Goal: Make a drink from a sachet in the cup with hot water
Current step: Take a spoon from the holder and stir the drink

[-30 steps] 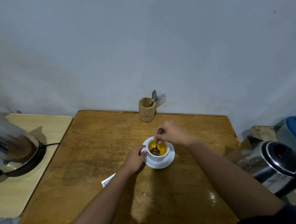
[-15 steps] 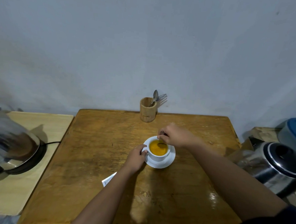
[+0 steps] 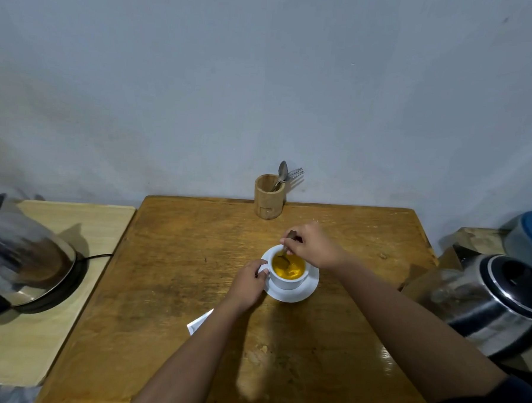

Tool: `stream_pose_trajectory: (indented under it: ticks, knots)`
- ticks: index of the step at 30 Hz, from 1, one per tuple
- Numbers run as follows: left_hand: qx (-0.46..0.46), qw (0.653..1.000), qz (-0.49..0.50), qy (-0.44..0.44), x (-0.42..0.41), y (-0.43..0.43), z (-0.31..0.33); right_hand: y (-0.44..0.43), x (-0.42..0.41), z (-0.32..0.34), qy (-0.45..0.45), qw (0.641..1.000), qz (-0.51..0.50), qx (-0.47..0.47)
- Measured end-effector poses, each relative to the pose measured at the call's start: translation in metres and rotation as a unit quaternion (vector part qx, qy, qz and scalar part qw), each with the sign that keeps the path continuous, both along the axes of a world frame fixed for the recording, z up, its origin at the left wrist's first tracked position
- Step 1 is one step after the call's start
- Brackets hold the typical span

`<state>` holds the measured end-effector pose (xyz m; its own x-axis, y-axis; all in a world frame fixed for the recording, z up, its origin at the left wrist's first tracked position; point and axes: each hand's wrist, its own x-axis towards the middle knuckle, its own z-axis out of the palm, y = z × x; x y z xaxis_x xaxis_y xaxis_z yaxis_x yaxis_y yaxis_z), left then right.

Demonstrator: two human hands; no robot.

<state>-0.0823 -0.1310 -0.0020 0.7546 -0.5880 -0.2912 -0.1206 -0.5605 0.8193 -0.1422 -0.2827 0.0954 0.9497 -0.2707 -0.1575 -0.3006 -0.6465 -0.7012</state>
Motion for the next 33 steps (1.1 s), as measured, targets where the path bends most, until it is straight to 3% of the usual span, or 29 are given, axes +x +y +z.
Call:
stream_pose_trajectory:
  ticks: [7,11,16,21,28,33]
  knots:
    - [0.0,1.0,-0.002,0.006,0.001,0.001,0.002,-0.006,-0.005,0.014,0.078,0.983,0.081,-0.146]
    - [0.007,1.0,-0.006,0.001,0.001,0.0,0.001,-0.005,-0.006,0.019,0.082,0.99,0.073,-0.094]
    - [0.023,0.999,-0.017,-0.018,0.002,-0.004,0.003,0.001,-0.002,0.006,0.023,1.0,0.015,0.004]
    - [0.021,0.999,-0.018,-0.017,0.003,-0.004,0.003,0.003,-0.002,-0.001,0.002,1.0,-0.028,-0.013]
    - [0.02,0.999,-0.017,-0.018,0.003,-0.004,0.003,-0.004,-0.006,0.01,0.054,0.992,0.021,-0.112]
    - [0.027,0.999,-0.019,-0.015,0.003,-0.004,0.002,0.005,-0.006,0.01,0.055,0.997,0.034,-0.048]
